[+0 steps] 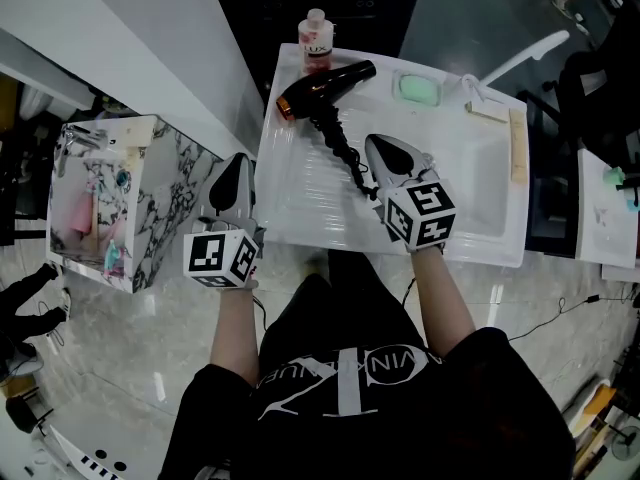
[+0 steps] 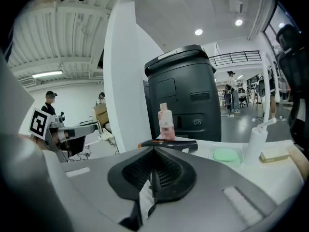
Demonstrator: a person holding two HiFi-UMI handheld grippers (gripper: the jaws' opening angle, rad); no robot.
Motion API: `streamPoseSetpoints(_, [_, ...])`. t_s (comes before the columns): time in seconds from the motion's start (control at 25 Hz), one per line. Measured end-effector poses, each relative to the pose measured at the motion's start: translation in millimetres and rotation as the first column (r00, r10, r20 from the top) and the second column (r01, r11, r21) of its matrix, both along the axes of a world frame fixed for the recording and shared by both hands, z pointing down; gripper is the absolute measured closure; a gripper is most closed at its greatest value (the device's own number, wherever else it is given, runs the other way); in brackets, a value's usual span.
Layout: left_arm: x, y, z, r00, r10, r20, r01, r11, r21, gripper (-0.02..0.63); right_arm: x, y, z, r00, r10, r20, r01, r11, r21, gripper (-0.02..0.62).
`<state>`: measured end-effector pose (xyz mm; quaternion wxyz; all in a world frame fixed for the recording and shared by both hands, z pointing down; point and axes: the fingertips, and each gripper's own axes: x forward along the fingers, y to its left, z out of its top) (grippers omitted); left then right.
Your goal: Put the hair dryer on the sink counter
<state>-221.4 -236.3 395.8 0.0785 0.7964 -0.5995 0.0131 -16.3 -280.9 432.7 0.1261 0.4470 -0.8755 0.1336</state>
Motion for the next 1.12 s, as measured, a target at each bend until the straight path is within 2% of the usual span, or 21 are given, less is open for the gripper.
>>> streamPoseSetpoints(0.28, [2.1, -1.1, -12.2, 1.0, -0.004, 0.003, 0.004, 1.0, 0.023, 0.606, 7.9, -1.1, -22.1, 0.999, 0.006, 0.038, -0.008, 0.999, 0.049, 0.592])
streamPoseSetpoints(1.12, [8.7, -17.1, -44.2, 1.0, -0.006, 0.013, 0.005, 0.997, 0.071, 0.606, 31.0, -7.7, -62.3, 0.994, 0.036, 0.106, -0.048, 0.992, 0.121, 0.592])
